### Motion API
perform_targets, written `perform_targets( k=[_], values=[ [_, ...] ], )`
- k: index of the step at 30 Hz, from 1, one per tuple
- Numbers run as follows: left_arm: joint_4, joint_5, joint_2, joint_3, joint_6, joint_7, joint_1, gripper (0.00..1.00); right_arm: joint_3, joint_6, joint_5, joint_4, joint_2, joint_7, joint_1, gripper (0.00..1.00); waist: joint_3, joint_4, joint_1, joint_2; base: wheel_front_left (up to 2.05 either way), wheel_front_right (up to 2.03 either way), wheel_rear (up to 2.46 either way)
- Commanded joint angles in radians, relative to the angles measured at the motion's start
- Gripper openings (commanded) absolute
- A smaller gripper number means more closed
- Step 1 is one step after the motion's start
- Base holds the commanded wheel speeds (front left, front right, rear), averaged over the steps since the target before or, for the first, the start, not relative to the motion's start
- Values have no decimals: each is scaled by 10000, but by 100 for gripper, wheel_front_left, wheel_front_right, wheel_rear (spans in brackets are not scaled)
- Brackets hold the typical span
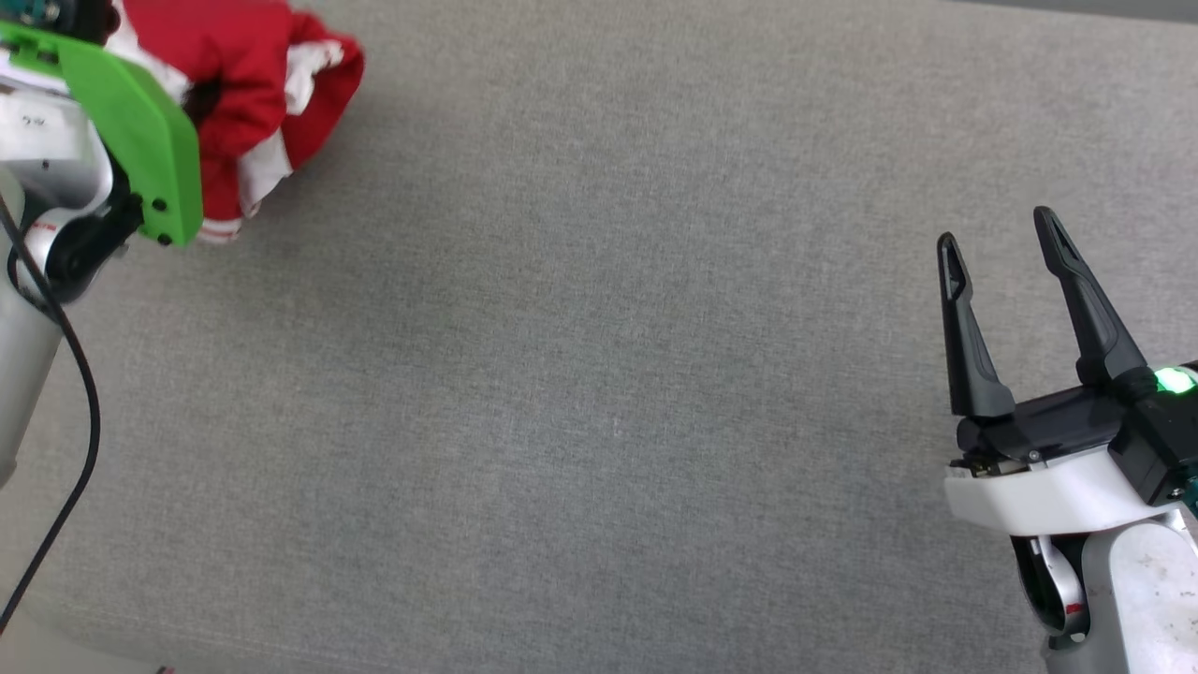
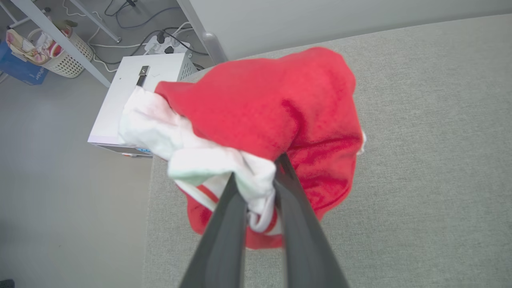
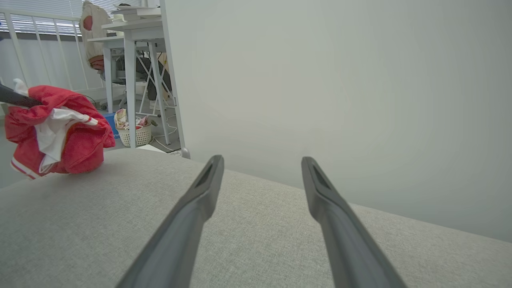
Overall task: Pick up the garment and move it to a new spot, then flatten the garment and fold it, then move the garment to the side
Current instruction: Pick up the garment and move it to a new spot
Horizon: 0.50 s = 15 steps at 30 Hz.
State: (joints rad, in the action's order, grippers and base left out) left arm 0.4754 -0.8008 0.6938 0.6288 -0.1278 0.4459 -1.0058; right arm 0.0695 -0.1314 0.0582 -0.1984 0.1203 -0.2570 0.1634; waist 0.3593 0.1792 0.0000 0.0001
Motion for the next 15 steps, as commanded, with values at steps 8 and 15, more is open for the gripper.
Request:
perform_targets(
  k=[8, 15],
  values=[
    [-1545, 684, -388, 916, -29, -195, -1316, 0, -213, 7, 146, -19, -336, -47, -291, 100, -954, -772, 0, -1, 0, 0, 0],
    [-2140, 952, -1611, 1788, -29, -103, -2357, 0, -308, 7, 172, -61, -524, -47, -197, 100, -761, -1751, 0, -1, 0, 0, 0]
  ],
)
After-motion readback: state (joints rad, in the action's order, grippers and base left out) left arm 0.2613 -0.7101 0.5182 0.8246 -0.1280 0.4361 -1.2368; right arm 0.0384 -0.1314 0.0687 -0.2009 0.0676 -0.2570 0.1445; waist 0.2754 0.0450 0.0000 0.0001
